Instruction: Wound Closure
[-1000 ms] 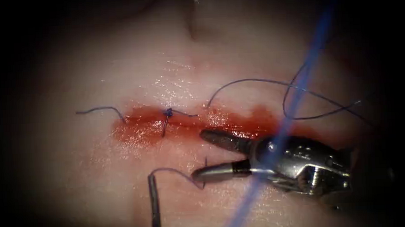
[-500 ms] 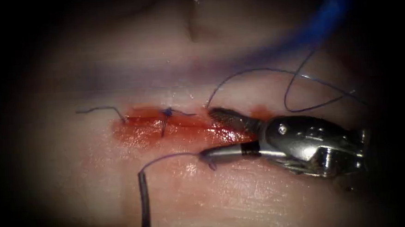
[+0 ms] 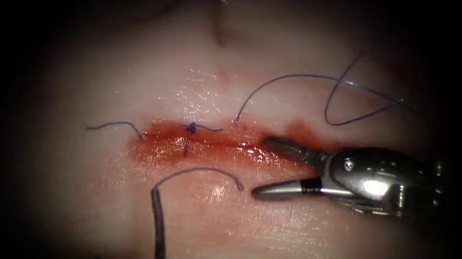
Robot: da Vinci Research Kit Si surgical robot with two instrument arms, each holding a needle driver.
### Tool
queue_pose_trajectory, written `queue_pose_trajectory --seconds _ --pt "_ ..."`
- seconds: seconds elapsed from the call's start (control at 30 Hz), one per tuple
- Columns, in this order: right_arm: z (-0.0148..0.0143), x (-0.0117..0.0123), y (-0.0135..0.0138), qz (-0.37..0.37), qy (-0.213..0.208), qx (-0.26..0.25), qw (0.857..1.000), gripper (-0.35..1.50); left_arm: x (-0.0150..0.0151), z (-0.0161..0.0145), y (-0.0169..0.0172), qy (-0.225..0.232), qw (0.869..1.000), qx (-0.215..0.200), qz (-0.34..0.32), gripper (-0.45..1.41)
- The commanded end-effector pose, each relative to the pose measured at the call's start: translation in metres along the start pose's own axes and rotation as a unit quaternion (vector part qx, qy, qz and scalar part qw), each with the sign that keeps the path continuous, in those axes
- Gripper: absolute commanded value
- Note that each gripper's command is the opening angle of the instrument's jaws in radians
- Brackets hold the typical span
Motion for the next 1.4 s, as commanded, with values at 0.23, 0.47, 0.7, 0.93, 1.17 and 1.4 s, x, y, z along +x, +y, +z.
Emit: queue_pose_trajectory --seconds 0.23,0.47,0.7,0.93,1.17,1.4 --pt "0.0035 -0.0007 -0.0022 -0.008 0.001 0.017 1.000 0.93 -0.0004 0.0007 0.0005 0.000 1.000 0.004 0.001 -0.45" --pt "0.0042 -0.0006 -0.0008 -0.007 0.001 0.002 1.000 -0.35 -0.0003 0.0008 0.0007 -0.001 1.000 0.005 0.001 -0.45" --pt "0.0019 -0.0022 0.0003 -0.013 -0.026 -0.016 0.999 -0.35 -0.0003 0.0006 0.0009 -0.001 1.000 0.006 0.001 -0.45" --pt "0.0004 -0.0024 -0.0033 0.014 -0.027 -0.007 1.000 -0.35 -0.0008 0.0008 0.0011 -0.003 1.000 0.008 0.002 -0.45" --pt "0.0013 0.0012 -0.0083 0.025 -0.026 0.029 0.999 -0.35 -0.0015 0.0008 0.0007 0.001 1.000 0.008 0.008 -0.45" --pt "0.0045 0.0041 -0.0124 0.024 -0.015 0.061 0.998 -0.35 -0.0021 -0.0003 0.0001 -0.001 1.000 0.026 0.015 -0.45"
